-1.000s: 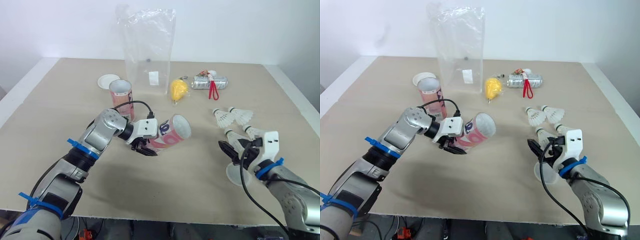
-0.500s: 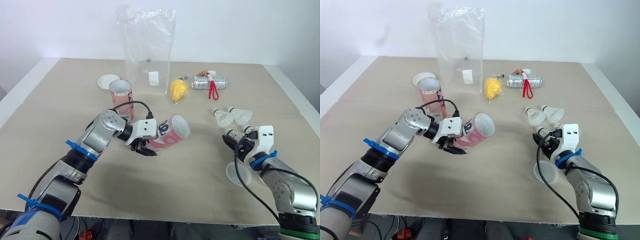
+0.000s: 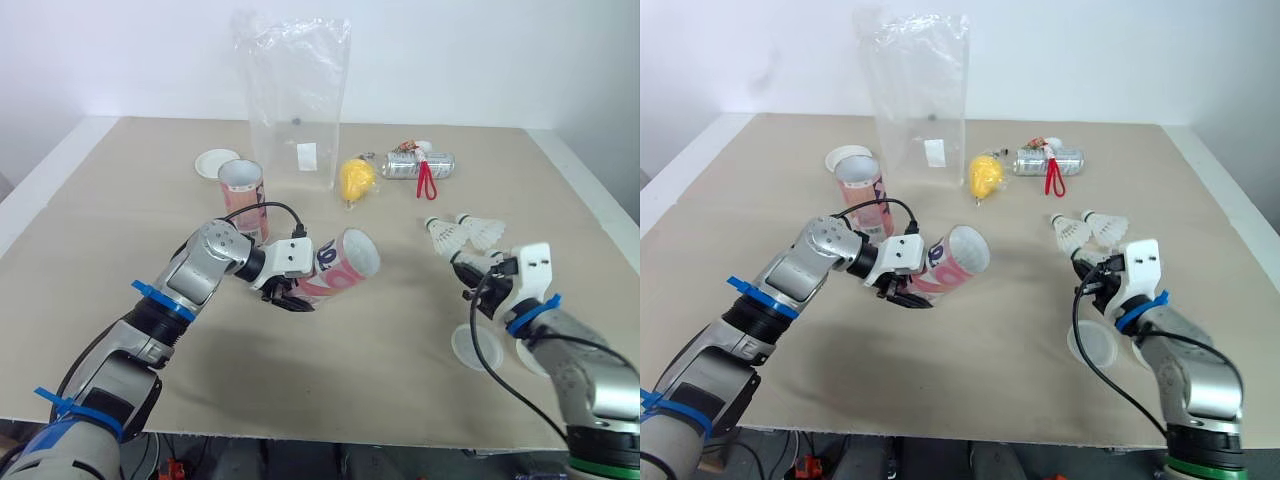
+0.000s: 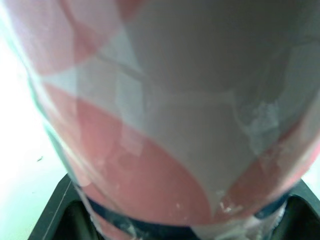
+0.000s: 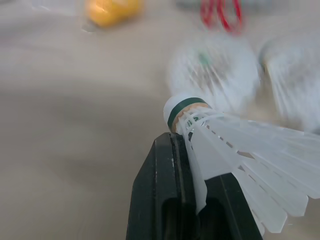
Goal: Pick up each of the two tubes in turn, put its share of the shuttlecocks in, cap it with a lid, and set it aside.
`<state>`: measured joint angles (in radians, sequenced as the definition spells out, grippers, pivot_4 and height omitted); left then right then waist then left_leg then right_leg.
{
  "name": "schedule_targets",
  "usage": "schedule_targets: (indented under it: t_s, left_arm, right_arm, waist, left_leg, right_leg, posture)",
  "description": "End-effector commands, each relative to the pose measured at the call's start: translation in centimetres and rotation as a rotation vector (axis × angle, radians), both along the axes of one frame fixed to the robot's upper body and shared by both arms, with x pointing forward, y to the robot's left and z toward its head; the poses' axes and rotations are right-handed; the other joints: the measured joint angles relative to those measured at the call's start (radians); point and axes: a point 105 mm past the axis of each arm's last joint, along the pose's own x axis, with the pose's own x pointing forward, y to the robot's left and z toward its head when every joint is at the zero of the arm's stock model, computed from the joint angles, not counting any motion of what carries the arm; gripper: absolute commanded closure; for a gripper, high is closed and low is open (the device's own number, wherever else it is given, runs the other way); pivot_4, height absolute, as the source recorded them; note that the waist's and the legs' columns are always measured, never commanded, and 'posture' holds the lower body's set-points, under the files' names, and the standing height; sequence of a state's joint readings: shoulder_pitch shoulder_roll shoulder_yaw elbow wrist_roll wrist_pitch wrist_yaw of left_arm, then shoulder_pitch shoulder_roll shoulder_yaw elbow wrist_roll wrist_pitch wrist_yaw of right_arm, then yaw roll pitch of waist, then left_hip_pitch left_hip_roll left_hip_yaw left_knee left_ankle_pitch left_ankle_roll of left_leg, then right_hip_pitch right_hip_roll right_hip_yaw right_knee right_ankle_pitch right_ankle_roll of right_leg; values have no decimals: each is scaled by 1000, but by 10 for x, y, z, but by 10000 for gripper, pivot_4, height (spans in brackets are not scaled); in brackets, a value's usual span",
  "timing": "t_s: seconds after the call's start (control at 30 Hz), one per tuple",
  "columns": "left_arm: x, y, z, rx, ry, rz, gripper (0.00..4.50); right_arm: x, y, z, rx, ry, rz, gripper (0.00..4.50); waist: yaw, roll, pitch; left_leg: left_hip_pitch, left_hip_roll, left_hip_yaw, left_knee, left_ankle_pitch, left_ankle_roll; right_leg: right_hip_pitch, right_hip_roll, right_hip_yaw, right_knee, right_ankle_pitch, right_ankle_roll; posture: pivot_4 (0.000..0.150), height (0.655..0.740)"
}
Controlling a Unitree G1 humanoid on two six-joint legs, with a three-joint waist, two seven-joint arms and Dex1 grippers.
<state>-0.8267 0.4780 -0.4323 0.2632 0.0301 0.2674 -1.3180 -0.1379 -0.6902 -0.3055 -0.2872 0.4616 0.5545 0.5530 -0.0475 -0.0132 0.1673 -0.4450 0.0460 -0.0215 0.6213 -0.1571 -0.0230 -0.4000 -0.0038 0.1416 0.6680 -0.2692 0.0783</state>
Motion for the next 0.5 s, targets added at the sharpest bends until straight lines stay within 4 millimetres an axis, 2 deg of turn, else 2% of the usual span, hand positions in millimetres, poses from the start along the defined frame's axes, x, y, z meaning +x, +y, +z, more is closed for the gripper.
schedule_targets:
  t_s: [0.03,0.13,0.2,0.3,0.5]
  left_arm:
    - [4,1,3,4,-12,5,15251]
    - [5,-2,4,3,-7,-2,15251]
    - [6,-3,5,-2,-3,-6,15251]
    - [7,-7,7,-16,4,-10,15251]
    - [6,-12,10,-33,10,-16,15251]
  right_arm:
    - [-12,27,58,-237,-211,209,44637]
    - [-26,56,101,-438,-360,430,44637]
    - [-35,72,110,-555,-405,554,44637]
    - [-49,99,104,-714,-434,747,44637]
    - [-46,119,78,-823,-434,894,44637]
  waist:
    - [0,0,0]
    - [-1,2,1]
    - [-1,3,1]
    - [2,2,1]
    - [2,2,1]
  left_leg:
    - [0,0,0,0,0,0]
    - [0,0,1,1,0,0]
    - [1,0,1,2,0,0]
    - [1,0,0,1,0,0]
    - [-1,-1,0,1,0,0]
  right_leg:
    - [0,0,0,0,0,0]
    - [0,0,0,0,0,0]
    - [0,0,0,0,-1,-3]
    - [1,0,-1,0,-2,-3]
    - [0,-2,-1,-1,-1,0]
  posture:
    - [1500,7400]
    - [1500,7400]
    - [1500,7400]
    - [1500,7400]
    - [1500,7400]
